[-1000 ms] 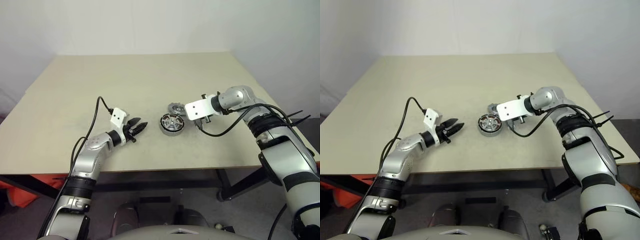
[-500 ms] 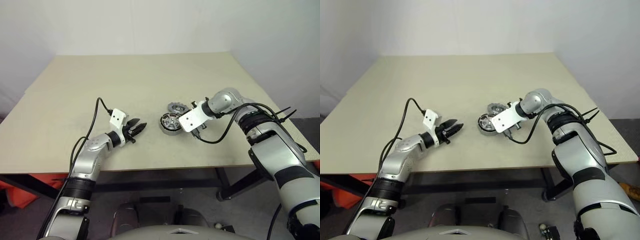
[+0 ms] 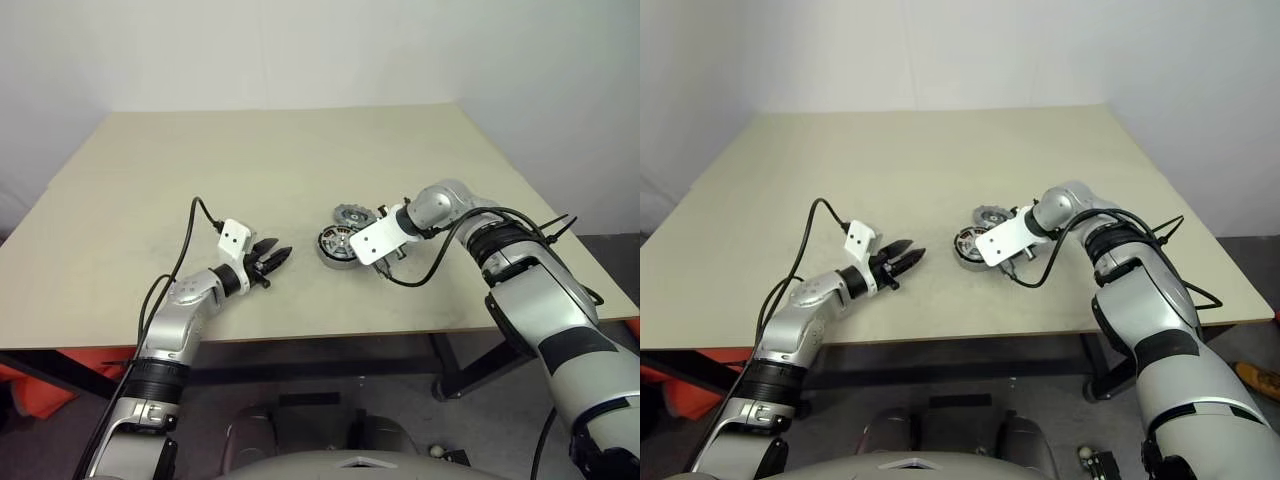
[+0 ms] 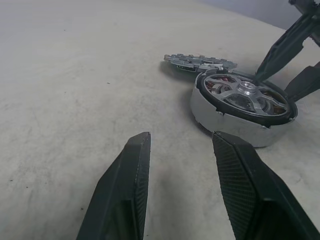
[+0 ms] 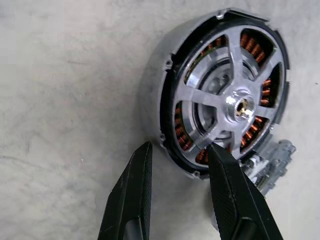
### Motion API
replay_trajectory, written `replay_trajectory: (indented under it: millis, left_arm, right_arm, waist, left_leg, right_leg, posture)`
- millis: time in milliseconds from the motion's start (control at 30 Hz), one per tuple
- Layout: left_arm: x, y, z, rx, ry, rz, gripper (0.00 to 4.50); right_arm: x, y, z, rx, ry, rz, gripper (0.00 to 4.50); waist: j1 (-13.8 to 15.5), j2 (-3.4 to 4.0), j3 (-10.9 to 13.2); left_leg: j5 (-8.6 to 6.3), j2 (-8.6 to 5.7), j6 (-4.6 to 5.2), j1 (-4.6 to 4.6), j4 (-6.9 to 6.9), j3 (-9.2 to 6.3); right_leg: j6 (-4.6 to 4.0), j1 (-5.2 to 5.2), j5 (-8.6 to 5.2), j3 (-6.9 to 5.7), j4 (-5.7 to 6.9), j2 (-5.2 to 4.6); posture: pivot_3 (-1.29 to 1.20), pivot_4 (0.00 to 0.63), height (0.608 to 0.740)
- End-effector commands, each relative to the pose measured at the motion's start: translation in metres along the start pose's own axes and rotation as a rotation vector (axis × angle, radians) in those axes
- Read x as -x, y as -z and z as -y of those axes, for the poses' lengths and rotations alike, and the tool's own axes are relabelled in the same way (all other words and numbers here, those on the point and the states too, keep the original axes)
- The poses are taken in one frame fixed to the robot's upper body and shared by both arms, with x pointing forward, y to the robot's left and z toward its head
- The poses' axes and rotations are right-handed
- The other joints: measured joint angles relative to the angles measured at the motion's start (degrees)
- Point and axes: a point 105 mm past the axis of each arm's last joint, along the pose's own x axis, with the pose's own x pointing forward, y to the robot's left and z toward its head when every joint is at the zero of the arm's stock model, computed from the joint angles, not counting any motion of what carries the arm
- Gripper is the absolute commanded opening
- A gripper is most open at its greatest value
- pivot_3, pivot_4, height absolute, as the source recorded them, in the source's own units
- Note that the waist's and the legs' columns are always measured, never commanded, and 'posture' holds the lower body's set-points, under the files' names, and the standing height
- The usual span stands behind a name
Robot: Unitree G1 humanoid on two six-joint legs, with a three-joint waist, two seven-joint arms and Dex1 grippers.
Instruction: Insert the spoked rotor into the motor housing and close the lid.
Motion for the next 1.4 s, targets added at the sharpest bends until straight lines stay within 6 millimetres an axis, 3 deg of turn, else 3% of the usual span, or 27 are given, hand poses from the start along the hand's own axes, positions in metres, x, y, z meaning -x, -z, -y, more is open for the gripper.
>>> replay_trajectory:
  millis: [33,100,267,333,633,867,1000,1233,1400]
  left_arm:
    - [0.001,-0.015,-0.002,-0.041,-0.006,0.047,2.09]
    - [0.001,-0.015,-0.002,-0.041,-0.007,0.048,2.09]
    - [0.002,-0.015,-0.003,-0.042,-0.012,0.048,2.09]
    - [0.002,-0.015,-0.003,-0.042,-0.014,0.048,2.09]
    - [0.003,-0.015,-0.002,-0.043,-0.017,0.048,2.09]
    - [0.003,-0.013,-0.004,-0.04,-0.026,0.045,2.09]
    - [0.003,-0.013,-0.005,-0.038,-0.032,0.044,2.09]
    - [0.006,-0.014,-0.009,-0.043,-0.047,0.046,2.09]
    - [0.008,-0.013,-0.009,-0.044,-0.051,0.044,2.09]
  right_arm:
    - [0.005,-0.006,0.016,0.022,0.045,0.005,1.88]
    - [0.003,-0.007,0.014,0.018,0.04,0.013,1.71]
    - [0.001,-0.006,0.011,0.003,0.043,0.019,0.35]
    - [0.0,-0.005,0.01,-0.001,0.049,0.019,0.01]
    - [0.001,0.0,0.017,-0.088,0.149,0.033,0.01]
    - [0.017,-0.018,0.043,-0.377,0.215,0.263,0.01]
    - [0.022,-0.031,0.042,-0.355,0.179,0.326,0.01]
    - [0.013,-0.053,0.034,-0.277,0.168,0.371,0.01]
    - [0.011,-0.049,0.037,-0.214,0.218,0.289,0.01]
  waist:
    - [-0.26,0.0,0.0]
    - [-0.65,0.0,0.0]
    - [-1.36,0.0,0.0]
    - [-1.3,0.01,0.01]
    - [-1.34,0.01,0.01]
    - [-1.28,0.04,0.03]
    - [-0.94,0.04,0.03]
    - [-0.52,0.02,0.03]
    - [-0.58,0.02,0.03]
  left_leg:
    - [0.01,0.0,-0.01,0.0,0.0,0.0]
    - [0.02,0.0,-0.03,0.02,0.0,0.0]
    - [0.02,0.0,-0.04,0.07,0.0,0.0]
    - [0.03,0.01,-0.05,0.06,0.0,0.0]
    - [0.05,0.0,-0.08,0.11,0.01,0.0]
    - [0.07,0.03,-0.12,0.07,0.01,0.0]
    - [0.05,0.04,-0.07,-0.06,0.01,-0.01]
    - [0.04,0.03,-0.06,-0.07,0.0,-0.02]
    - [0.07,0.04,-0.11,-0.02,0.0,-0.02]
  right_leg:
    - [0.0,0.0,0.0,0.0,0.02,0.0]
    - [-0.01,0.0,-0.01,0.0,0.06,0.0]
    - [-0.02,0.01,-0.01,0.02,0.09,0.01]
    - [-0.02,-0.03,-0.02,0.02,0.12,0.01]
    - [-0.03,-0.02,-0.02,0.04,0.18,0.01]
    - [-0.06,-0.08,-0.01,0.06,0.23,0.04]
    - [-0.17,-0.15,-0.07,0.01,0.21,0.04]
    - [-0.17,-0.14,-0.08,-0.01,0.18,0.02]
    - [-0.16,-0.14,-0.08,-0.01,0.21,0.03]
  posture:
    - [0.0,0.0,0.74]
    - [0.0,0.0,0.74]
    - [0.0,0.0,0.74]
    - [0.0,0.0,0.74]
    - [0.0,0.0,0.74]
    - [0.0,0.0,0.74]
    - [0.0,0.0,0.74]
    - [0.0,0.0,0.74]
    - [0.0,0.0,0.74]
